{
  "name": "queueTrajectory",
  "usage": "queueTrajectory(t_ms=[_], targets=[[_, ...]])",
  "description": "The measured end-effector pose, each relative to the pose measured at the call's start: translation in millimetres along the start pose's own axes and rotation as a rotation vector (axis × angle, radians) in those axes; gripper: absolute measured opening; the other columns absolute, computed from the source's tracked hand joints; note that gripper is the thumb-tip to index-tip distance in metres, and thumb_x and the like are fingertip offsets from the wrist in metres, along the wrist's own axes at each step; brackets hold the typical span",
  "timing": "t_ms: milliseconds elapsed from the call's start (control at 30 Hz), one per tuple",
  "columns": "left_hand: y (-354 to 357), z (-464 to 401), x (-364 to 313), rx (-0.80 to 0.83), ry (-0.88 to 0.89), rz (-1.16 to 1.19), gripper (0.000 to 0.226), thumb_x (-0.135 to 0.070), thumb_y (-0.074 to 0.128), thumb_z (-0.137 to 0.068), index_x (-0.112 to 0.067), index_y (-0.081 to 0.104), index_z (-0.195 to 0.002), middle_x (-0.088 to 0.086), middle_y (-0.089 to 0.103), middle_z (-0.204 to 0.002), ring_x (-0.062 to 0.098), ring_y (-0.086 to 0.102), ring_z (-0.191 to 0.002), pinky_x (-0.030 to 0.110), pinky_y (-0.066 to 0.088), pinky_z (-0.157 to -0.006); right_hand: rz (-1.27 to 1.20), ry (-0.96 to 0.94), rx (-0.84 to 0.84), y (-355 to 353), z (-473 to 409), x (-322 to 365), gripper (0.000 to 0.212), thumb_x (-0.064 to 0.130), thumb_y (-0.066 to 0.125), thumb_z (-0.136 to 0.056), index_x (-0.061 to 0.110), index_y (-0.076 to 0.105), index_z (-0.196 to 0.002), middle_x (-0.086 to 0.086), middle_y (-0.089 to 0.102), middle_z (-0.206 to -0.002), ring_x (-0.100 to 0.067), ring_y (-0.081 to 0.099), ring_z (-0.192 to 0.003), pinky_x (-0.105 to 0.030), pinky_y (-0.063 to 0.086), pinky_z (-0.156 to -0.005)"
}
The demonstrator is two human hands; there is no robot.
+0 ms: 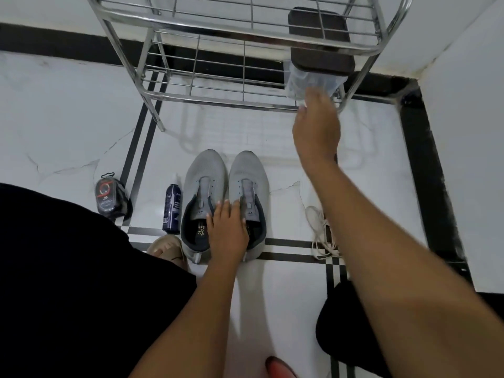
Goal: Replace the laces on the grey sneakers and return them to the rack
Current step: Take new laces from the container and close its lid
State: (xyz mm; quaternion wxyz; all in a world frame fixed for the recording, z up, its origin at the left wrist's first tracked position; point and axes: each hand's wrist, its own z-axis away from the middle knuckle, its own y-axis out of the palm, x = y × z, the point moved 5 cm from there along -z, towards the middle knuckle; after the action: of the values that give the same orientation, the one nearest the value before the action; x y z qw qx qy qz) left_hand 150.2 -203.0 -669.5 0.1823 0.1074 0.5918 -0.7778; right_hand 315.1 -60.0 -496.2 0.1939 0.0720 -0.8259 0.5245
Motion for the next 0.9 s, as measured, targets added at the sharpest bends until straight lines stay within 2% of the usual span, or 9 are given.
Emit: queueTrajectory(t_ms=[100,200,300,400,500,667,767,833,900], targets=[[0,-1,-1,0.006,-0.021,0.012,0.049,-0.024,0.037,-0.100,-0.021,0.028,-0.148,0.003,0.027,-0.157,0.021,0.015,-0.147,0.044,0.010,-0.120,0.246,-0.214,0.056,13,-41,4,0.053,-0.001,0.050,-0.094,0.005,0.037,-0.145,-0.014,0.038,-0.151,-0.029,0.035,-0.140,-0.040,0.038,-0.108],[-2,-1,0,-0.010,-0.044,0.041,0.047,-0.024,0.039,-0.100,-0.021,0.032,-0.147,0.002,0.031,-0.154,0.020,0.017,-0.147,0.043,0.010,-0.121,0.365,-0.262,0.091,23,-61,-1,0.047,0.007,0.055,-0.094,0.000,0.043,-0.139,-0.019,0.047,-0.142,-0.033,0.045,-0.132,-0.041,0.040,-0.107],[-3,-1,0,-0.001,-0.043,0.073,0.047,-0.024,0.041,-0.100,-0.019,0.034,-0.146,0.002,0.037,-0.151,0.019,0.020,-0.145,0.042,0.010,-0.121,0.427,-0.307,-0.053,15,-69,7,0.016,-0.003,0.066,-0.079,-0.003,0.067,-0.095,-0.022,0.070,-0.089,-0.037,0.068,-0.080,-0.041,0.056,-0.070],[-3,-1,-1,0.002,-0.051,0.093,0.045,-0.024,0.041,-0.100,-0.017,0.036,-0.144,0.002,0.041,-0.148,0.020,0.025,-0.144,0.042,0.011,-0.121,0.433,-0.375,-0.078,7,-71,16,0.011,-0.009,0.070,-0.066,-0.001,0.065,-0.072,-0.017,0.063,-0.061,-0.032,0.062,-0.051,-0.032,0.049,-0.048],[-8,-3,-3,-0.047,-0.061,0.141,0.041,-0.023,0.044,-0.099,-0.014,0.043,-0.138,0.006,0.052,-0.137,0.023,0.040,-0.133,0.046,0.023,-0.116,0.422,-0.428,-0.120,-3,-65,18,0.019,-0.006,0.073,-0.062,0.005,0.064,-0.075,-0.011,0.062,-0.063,-0.027,0.059,-0.051,-0.027,0.044,-0.044],[-41,-5,-27,-0.225,-0.110,0.403,0.032,-0.031,0.042,-0.100,-0.011,0.057,-0.120,0.008,0.064,-0.110,0.029,0.056,-0.107,0.048,0.043,-0.099,0.110,-0.405,-0.231,-39,-17,8,0.015,0.002,0.064,-0.082,0.006,0.064,-0.096,-0.010,0.065,-0.087,-0.026,0.061,-0.073,-0.025,0.039,-0.052],[-60,-5,-50,-0.119,-0.173,0.794,0.038,-0.047,0.032,-0.101,-0.021,0.060,-0.095,0.003,0.066,-0.096,0.023,0.060,-0.096,0.042,0.048,-0.089,-0.006,-0.378,-0.233,-63,27,6,0.016,0.004,0.062,-0.085,0.004,0.065,-0.101,-0.012,0.067,-0.095,-0.024,0.059,-0.084,-0.024,0.042,-0.065],[-61,-7,-64,0.141,-0.378,1.361,0.053,-0.061,0.026,-0.097,-0.020,0.058,-0.108,0.004,0.067,-0.112,0.019,0.061,-0.107,0.041,0.041,-0.102,-0.072,-0.351,-0.176,-66,50,13,0.015,0.005,0.061,-0.087,0.004,0.065,-0.101,-0.012,0.067,-0.096,-0.026,0.061,-0.084,-0.023,0.042,-0.068],[-60,-2,-79,0.398,-0.438,1.767,0.078,-0.079,0.027,-0.084,-0.018,0.048,-0.128,0.010,0.060,-0.126,0.027,0.059,-0.115,0.046,0.039,-0.107,-0.097,-0.307,-0.078,-74,77,19,0.016,0.008,0.059,-0.089,0.004,0.065,-0.103,-0.011,0.067,-0.097,-0.027,0.063,-0.085,-0.027,0.046,-0.067]])
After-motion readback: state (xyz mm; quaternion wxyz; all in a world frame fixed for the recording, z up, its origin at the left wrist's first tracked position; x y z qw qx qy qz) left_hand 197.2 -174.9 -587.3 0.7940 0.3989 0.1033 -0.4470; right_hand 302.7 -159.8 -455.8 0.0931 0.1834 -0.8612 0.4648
